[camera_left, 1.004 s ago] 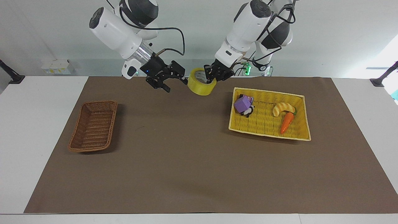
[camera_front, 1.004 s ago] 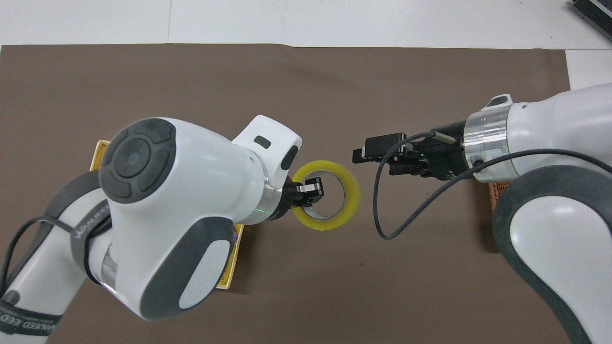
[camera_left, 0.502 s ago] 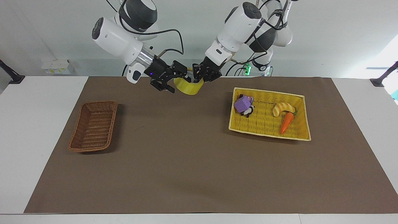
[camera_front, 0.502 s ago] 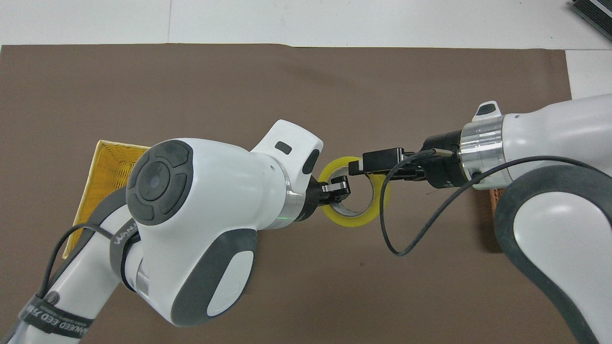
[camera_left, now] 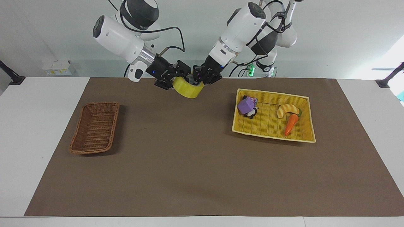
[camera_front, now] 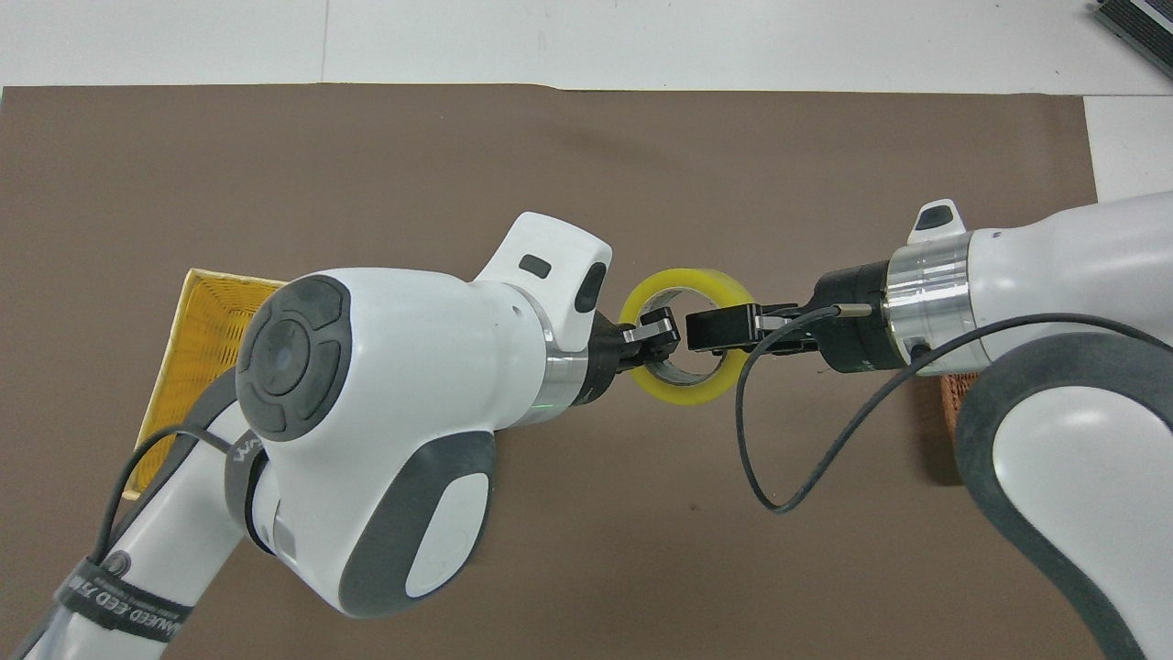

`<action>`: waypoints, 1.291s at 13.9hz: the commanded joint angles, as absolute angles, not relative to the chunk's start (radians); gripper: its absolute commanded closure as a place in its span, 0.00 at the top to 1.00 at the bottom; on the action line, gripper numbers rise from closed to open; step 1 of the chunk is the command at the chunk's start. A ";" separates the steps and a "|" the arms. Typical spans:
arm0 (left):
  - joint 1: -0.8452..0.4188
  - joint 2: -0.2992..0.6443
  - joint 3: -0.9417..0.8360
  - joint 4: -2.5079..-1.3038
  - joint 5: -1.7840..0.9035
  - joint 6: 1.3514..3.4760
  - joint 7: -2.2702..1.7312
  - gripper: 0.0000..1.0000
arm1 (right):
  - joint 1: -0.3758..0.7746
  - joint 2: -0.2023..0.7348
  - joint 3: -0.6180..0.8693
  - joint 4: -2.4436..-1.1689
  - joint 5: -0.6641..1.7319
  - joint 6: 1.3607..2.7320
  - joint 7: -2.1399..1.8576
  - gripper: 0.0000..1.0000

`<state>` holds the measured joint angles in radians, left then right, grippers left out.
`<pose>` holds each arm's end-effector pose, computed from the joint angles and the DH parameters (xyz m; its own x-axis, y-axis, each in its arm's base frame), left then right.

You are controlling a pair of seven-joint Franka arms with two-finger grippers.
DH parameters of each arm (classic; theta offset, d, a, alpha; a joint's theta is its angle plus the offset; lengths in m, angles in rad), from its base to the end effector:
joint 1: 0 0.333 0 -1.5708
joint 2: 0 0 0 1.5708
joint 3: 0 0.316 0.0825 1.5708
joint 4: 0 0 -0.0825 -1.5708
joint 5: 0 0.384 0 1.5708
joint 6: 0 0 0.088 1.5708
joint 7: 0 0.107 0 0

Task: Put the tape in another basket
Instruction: 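Carry the tape toward the right gripper while the right gripper reaches it, then grasp the tape with the right gripper while the left gripper releases it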

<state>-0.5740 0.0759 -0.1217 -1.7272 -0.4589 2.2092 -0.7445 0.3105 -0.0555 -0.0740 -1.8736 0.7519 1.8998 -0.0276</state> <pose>0.4700 -0.4086 0.5740 0.9710 0.2333 -0.0527 0.2233 -0.8056 0.5488 0.5316 0.1784 0.5588 0.9993 0.0347 0.0145 0.0355 -0.7459 -0.6651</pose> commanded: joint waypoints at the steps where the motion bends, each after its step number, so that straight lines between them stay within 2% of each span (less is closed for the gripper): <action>1: -0.578 0.066 -0.104 -1.713 -0.479 2.235 -0.770 1.00 | 0.296 -0.066 -0.074 -1.899 0.727 1.872 -0.060 0.00; 6: -0.522 0.019 -0.095 -1.720 -0.480 2.166 -0.810 1.00 | 0.216 -0.064 -0.080 -1.876 0.726 1.735 -0.121 0.00; 11: -0.398 -0.003 -0.086 -1.715 -0.416 2.004 -0.796 1.00 | 0.026 -0.071 -0.081 -1.876 0.657 1.582 -0.355 0.00; 15: -0.255 -0.002 -0.080 -1.701 -0.295 1.915 -0.671 1.00 | -0.144 -0.064 -0.083 -1.859 0.594 1.578 -0.526 0.00; 18: -0.152 -0.002 -0.080 -1.680 -0.192 1.832 -0.536 1.00 | -0.199 -0.058 -0.083 -1.847 0.424 1.592 -0.564 0.00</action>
